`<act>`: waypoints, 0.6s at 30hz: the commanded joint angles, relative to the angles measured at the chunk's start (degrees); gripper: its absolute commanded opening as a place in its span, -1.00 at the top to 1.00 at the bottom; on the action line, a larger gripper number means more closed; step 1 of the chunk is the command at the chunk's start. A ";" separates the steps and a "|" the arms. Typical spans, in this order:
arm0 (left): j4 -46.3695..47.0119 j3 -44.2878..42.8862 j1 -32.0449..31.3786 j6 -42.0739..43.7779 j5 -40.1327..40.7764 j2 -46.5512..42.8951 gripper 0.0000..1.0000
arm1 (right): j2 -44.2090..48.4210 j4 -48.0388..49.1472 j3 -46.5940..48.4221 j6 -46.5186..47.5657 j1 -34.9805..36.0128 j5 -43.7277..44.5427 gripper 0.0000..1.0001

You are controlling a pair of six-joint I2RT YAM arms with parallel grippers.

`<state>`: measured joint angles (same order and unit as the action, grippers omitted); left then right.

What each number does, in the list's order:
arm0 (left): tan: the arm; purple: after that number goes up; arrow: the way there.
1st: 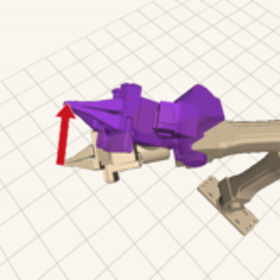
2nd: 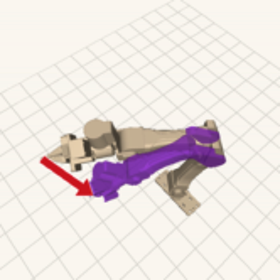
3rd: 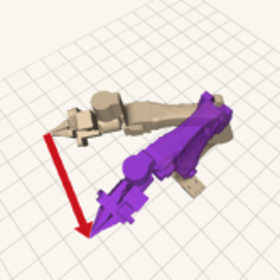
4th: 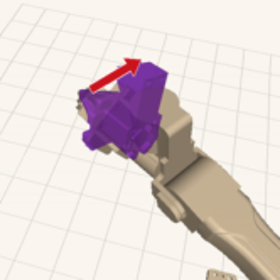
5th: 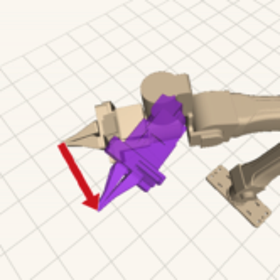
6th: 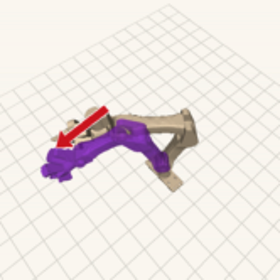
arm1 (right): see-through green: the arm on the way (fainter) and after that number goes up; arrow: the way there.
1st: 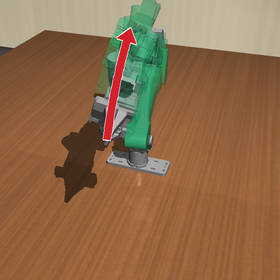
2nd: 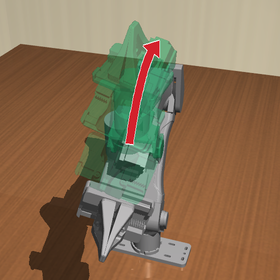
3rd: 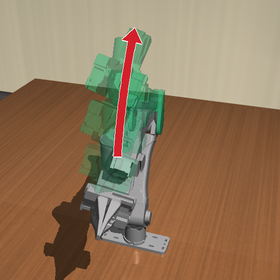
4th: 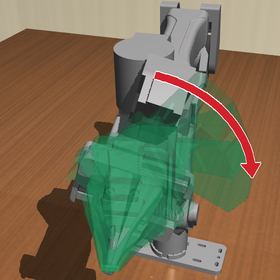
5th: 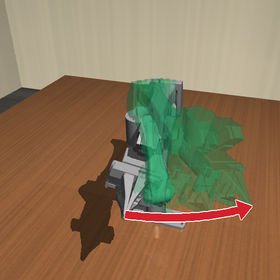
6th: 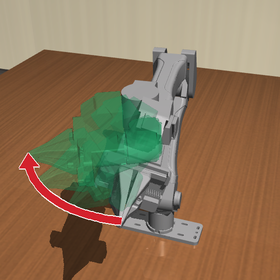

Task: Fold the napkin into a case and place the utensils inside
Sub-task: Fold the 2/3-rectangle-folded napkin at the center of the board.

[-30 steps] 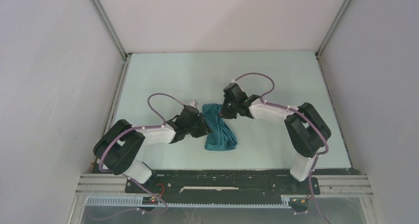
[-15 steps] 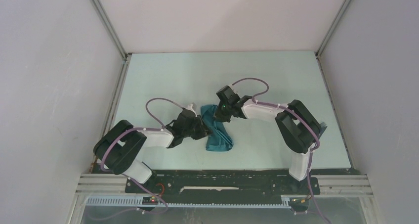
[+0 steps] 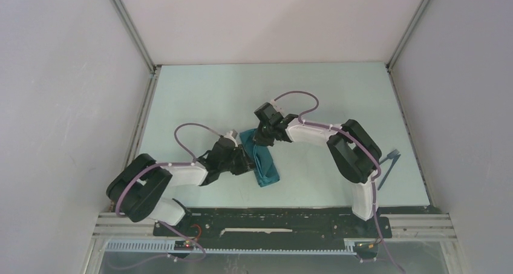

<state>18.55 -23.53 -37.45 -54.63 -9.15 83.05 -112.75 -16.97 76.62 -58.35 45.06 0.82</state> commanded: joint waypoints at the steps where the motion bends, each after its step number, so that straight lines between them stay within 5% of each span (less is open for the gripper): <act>1: -7.04 2.07 0.58 3.36 1.80 -4.19 0.30 | -1.40 0.02 2.49 3.17 0.50 0.30 1.00; 5: -10.84 3.39 1.33 4.15 2.80 -9.33 0.19 | -1.41 -0.49 2.53 5.18 0.88 0.87 1.00; 10: -10.56 4.31 1.98 5.32 0.97 -17.13 -0.38 | -1.33 -0.10 2.50 6.23 0.96 -0.16 1.00; 18: -9.63 -2.13 1.90 10.06 2.84 -9.08 -0.81 | -0.81 0.81 2.63 4.04 0.65 -4.89 1.00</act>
<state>6.72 -23.20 -35.86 -47.83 -7.70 70.65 -114.34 -17.12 77.28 -53.71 45.17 -2.52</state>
